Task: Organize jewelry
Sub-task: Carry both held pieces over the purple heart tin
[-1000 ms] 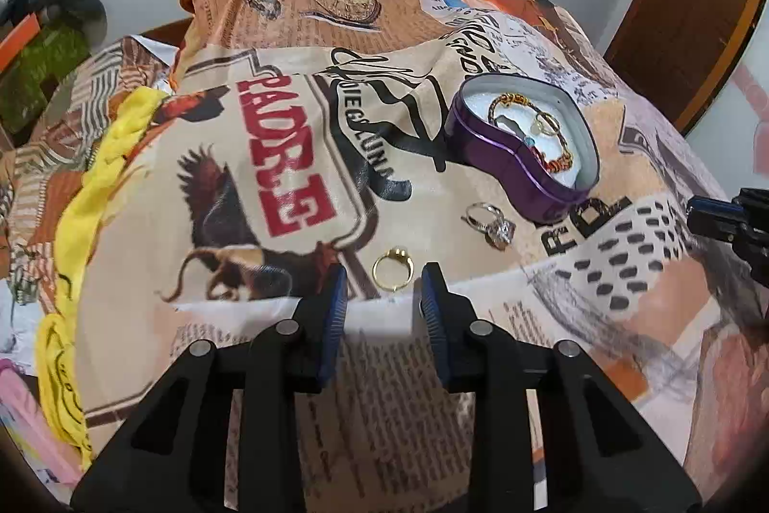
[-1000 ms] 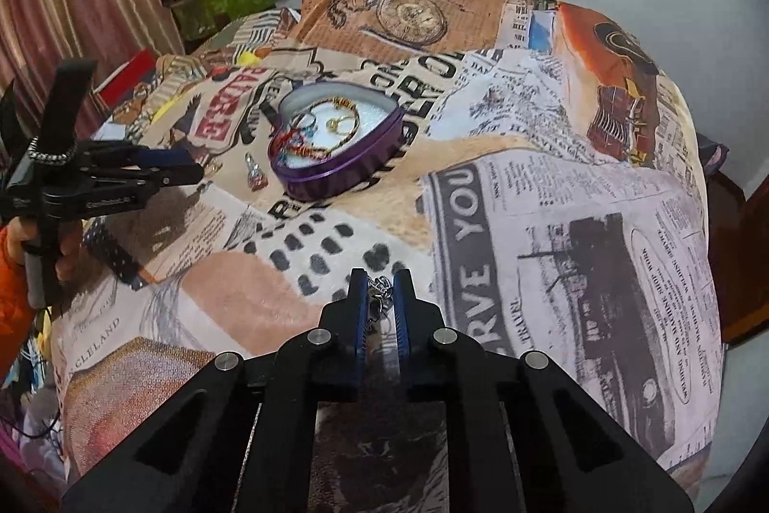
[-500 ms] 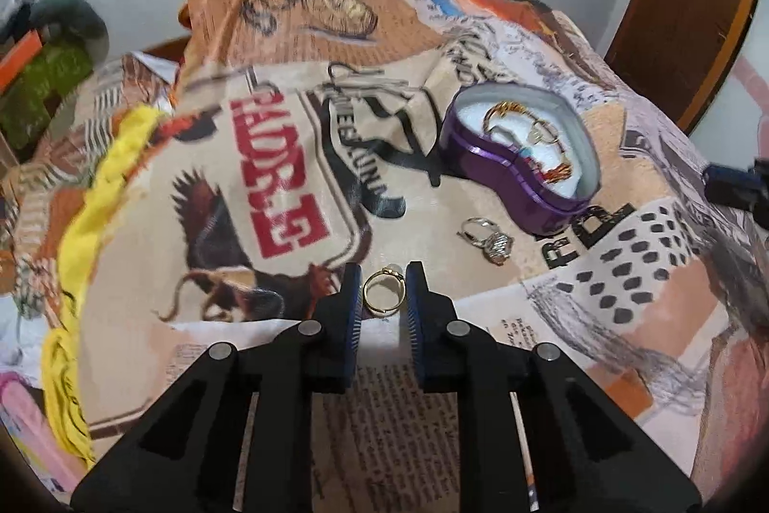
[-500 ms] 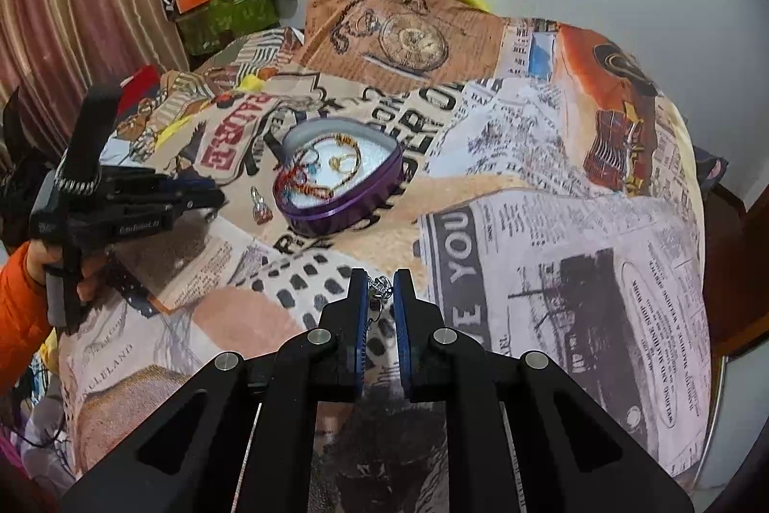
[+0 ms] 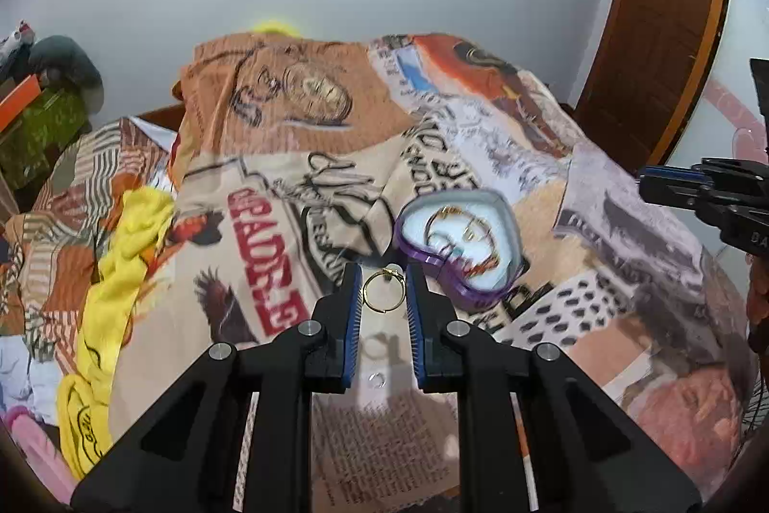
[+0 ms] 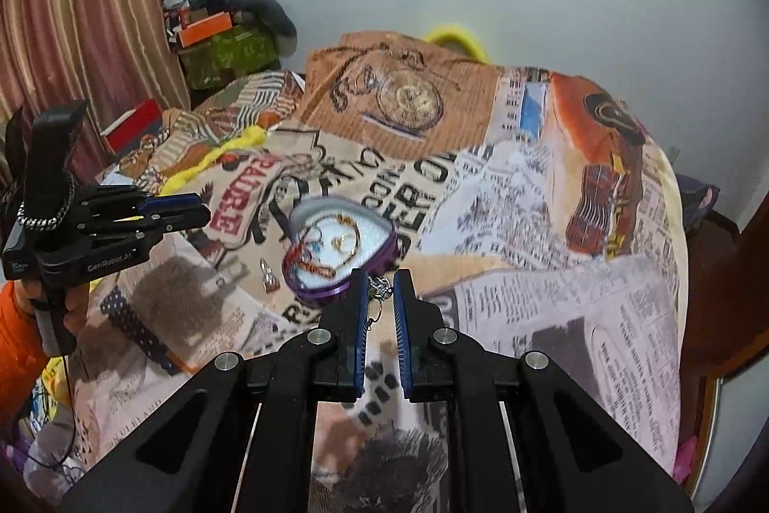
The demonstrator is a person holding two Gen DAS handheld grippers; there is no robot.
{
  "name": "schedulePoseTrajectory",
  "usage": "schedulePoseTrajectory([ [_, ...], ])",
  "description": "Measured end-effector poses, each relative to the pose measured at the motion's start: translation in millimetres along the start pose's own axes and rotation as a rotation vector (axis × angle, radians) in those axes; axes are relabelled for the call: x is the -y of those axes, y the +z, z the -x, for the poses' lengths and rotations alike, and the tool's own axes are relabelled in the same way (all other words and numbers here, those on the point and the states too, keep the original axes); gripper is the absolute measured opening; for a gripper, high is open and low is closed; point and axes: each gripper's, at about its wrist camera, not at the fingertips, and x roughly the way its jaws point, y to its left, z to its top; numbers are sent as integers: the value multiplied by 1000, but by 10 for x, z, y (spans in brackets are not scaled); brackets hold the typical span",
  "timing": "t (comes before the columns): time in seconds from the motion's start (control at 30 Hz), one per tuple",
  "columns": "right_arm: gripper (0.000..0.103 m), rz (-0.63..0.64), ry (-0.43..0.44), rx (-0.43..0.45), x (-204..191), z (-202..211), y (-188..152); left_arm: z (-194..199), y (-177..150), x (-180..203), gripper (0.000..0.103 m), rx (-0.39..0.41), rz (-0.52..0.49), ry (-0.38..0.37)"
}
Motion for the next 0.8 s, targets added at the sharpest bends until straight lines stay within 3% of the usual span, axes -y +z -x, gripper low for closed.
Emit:
schedulePoseTrajectory([
  [0.4,9,11,25,63,-58,-64,297,12,284,173,17,71,-19,-15],
  [0.8,9,-2,63,47,-62,-351,448,-280,444,295,17,56,-42,-24],
])
